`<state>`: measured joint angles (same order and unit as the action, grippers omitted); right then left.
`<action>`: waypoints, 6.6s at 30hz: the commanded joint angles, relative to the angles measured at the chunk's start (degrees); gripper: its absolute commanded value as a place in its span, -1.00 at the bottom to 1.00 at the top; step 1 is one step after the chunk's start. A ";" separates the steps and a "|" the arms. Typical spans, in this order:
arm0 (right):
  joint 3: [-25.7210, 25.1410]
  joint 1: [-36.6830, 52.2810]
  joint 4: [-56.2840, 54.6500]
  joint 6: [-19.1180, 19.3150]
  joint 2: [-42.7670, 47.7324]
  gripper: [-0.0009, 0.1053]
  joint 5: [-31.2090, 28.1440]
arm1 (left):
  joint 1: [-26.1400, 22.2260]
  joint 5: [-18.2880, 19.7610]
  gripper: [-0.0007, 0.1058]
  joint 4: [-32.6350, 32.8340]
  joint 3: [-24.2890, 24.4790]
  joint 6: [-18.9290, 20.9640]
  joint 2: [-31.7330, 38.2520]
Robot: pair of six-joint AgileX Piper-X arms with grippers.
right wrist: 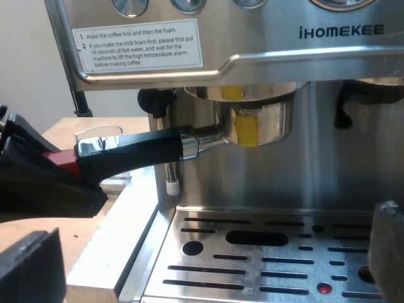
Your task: Put the handle in the coffee machine
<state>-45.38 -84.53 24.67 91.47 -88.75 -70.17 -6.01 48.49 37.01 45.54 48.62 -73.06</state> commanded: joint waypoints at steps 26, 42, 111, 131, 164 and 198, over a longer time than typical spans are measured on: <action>-0.08 0.36 0.76 0.71 0.19 0.99 -0.23 | -0.87 4.17 -0.98 1.21 0.77 1.32 5.88; -0.08 0.36 0.31 0.71 0.19 0.99 -0.23 | -4.21 15.63 -0.98 -1.25 0.77 3.91 5.88; -0.08 18.82 15.10 0.06 -13.23 -0.15 21.56 | -1.69 17.01 -0.98 -11.14 0.77 12.00 5.88; -8.87 25.64 24.85 9.20 -22.73 -0.15 24.14 | -1.69 17.01 -0.98 -11.14 0.77 12.00 5.88; -10.97 27.19 36.45 15.47 -22.73 -0.15 24.26 | -1.69 17.01 -0.91 -11.14 0.77 12.00 5.88; -12.67 27.19 41.10 18.01 -22.61 -0.15 24.26 | -4.01 15.23 0.40 -2.26 0.77 12.92 13.13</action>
<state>-55.76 -57.66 60.16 109.69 -113.47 -46.03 -9.98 63.68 33.72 46.15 60.86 -61.13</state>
